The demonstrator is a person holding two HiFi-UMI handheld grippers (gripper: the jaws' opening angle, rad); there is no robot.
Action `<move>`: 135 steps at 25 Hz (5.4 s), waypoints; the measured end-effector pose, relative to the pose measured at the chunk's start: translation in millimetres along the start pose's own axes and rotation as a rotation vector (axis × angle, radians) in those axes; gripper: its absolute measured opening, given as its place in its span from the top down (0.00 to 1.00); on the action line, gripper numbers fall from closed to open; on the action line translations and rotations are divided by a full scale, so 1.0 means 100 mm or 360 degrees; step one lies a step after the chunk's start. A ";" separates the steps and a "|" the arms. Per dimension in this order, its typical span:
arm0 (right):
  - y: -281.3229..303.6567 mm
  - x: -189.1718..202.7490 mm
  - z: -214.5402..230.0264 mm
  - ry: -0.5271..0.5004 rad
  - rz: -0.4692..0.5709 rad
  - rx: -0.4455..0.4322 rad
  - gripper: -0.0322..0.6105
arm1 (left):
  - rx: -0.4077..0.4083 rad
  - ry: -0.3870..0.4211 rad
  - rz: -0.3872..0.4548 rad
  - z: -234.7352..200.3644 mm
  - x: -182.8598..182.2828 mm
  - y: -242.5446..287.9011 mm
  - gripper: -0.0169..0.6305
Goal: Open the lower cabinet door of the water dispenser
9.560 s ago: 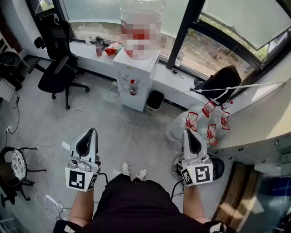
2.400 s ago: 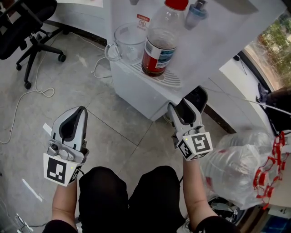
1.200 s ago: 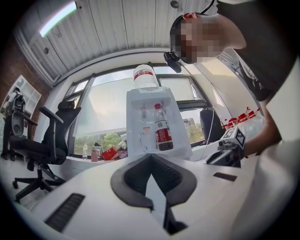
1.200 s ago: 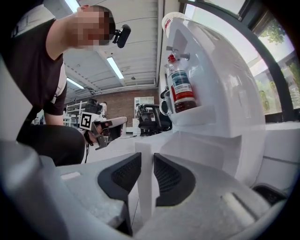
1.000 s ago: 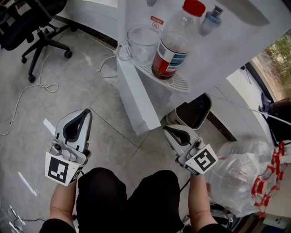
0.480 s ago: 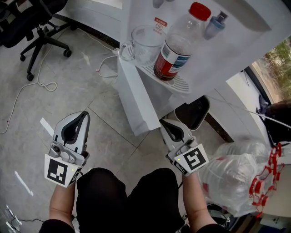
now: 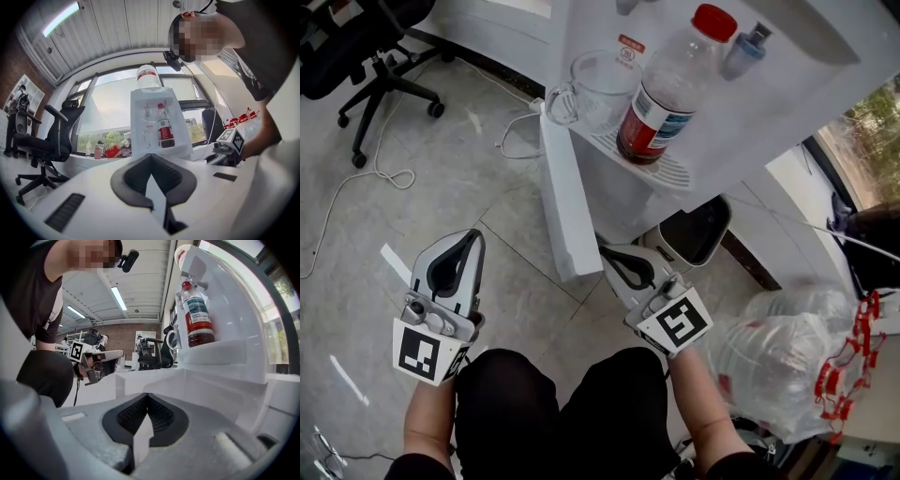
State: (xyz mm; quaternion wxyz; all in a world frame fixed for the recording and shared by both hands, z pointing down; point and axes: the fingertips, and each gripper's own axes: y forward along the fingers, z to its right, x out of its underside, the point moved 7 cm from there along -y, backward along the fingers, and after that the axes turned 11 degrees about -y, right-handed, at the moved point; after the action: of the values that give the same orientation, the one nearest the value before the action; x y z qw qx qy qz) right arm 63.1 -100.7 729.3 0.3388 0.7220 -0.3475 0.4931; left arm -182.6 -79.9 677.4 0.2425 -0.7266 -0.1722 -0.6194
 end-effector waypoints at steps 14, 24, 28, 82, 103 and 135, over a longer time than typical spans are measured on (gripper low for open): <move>0.59 -0.10 -0.31 -0.0328 -0.0211 -0.0374 0.94 | -0.0088 0.0022 -0.0017 -0.19 0.03 -0.17 0.96; 1.09 -0.18 -0.44 -0.0306 -0.0105 -0.0411 0.94 | -0.0188 0.0040 -0.0012 -0.37 -0.02 -0.42 0.96; 1.31 -0.24 -0.48 -0.0328 -0.0080 -0.0430 0.94 | -0.0220 0.0039 -0.0035 -0.44 -0.03 -0.51 0.96; 0.29 -1.15 0.26 0.0173 0.0016 0.0296 0.94 | -0.0148 -0.0034 -0.0318 0.23 -1.16 -0.03 0.96; -1.20 -3.21 0.85 0.0435 -0.0234 0.0639 0.94 | -0.0025 -0.0213 -0.0469 1.02 -3.27 0.43 0.96; -2.81 -6.03 1.85 0.0479 -0.0132 0.0972 0.94 | 0.0196 0.0016 -0.0202 1.98 -6.21 1.39 0.96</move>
State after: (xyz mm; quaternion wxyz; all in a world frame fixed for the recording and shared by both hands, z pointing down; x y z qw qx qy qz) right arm 222.1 -4.9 64.5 0.1742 0.7227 -0.1004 0.6613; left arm -51.9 -51.2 24.7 0.2478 -0.6949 -0.2546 -0.6252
